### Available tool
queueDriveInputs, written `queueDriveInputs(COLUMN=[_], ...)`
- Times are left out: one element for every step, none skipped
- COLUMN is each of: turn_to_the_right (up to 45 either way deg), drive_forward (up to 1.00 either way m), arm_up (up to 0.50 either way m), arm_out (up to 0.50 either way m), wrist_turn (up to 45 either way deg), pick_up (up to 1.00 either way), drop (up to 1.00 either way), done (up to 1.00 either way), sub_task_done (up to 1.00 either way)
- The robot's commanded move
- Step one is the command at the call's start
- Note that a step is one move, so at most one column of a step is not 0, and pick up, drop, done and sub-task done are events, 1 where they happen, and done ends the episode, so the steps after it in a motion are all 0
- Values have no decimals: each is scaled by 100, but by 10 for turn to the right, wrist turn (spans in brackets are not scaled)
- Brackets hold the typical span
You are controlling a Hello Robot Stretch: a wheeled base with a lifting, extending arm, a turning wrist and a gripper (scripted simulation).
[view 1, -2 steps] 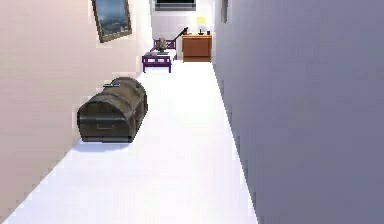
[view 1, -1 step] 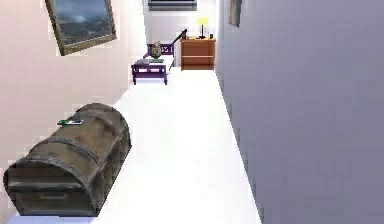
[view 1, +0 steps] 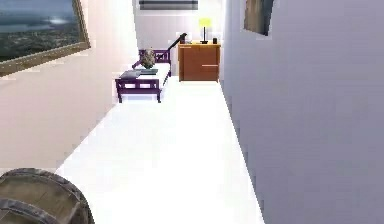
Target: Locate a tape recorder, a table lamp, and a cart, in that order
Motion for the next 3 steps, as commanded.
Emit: queueDriveInputs(turn_to_the_right=[0, 0, 30], drive_forward=[100, 100, 0], arm_up=[0, 0, 0], arm_out=[0, 0, 0], wrist_turn=[0, 0, 0], pick_up=[0, 0, 0], drop=[0, 0, 0], done=[0, 0, 0], sub_task_done=[0, 0, 0])
